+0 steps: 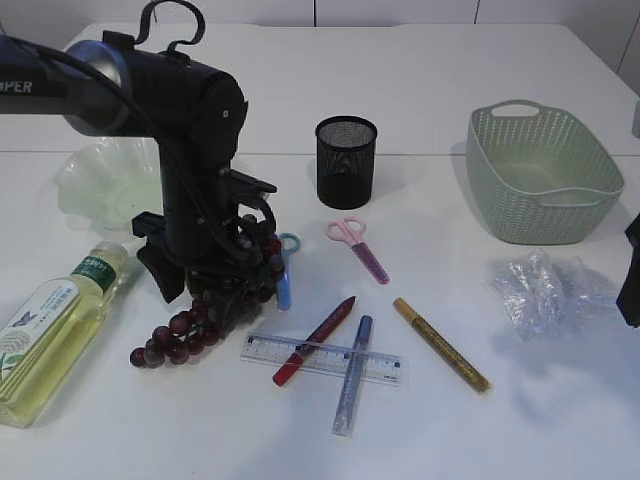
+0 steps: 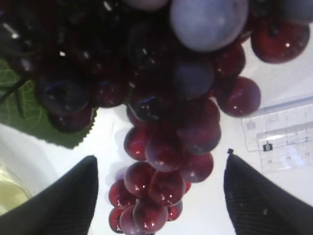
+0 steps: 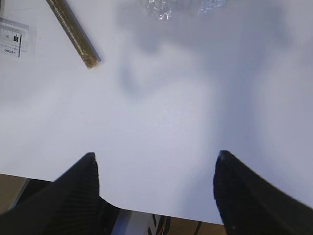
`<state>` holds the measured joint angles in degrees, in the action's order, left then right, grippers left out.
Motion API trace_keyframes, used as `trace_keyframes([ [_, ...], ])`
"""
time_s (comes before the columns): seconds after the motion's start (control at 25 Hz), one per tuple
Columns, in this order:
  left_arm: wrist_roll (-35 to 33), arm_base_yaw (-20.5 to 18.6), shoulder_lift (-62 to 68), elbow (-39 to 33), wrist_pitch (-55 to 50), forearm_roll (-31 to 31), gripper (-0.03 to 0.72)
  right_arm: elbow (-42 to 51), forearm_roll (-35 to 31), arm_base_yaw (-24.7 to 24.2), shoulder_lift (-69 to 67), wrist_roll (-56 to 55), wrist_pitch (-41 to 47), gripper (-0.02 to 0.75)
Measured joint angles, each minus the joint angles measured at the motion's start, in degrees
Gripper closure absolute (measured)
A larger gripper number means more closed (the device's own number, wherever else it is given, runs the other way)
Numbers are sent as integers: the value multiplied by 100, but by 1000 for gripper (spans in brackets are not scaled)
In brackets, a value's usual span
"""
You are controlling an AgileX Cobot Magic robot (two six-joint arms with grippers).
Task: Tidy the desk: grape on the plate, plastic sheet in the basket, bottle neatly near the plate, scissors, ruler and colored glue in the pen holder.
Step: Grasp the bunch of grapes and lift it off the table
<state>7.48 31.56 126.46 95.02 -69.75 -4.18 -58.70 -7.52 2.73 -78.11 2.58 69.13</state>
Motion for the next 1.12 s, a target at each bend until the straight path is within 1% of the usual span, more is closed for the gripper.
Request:
trace_keyframes([
  [0.44, -33, 0, 236, 2, 139, 9, 107, 0, 0, 0, 0, 0, 0, 191],
  [0.56, -33, 0, 250, 2, 151, 9, 132, 0, 9, 0, 0, 0, 0, 191],
  [0.72, -33, 0, 284, 2, 165, 11, 198, 0, 9, 0, 0, 0, 0, 191],
  [0.96, -33, 0, 305, 2, 165, 22, 334, -193, 9, 0, 0, 0, 23, 191],
  [1.12, -33, 0, 305, 12, 179, -10, 483, -331, 12, 0, 0, 0, 52, 191],
])
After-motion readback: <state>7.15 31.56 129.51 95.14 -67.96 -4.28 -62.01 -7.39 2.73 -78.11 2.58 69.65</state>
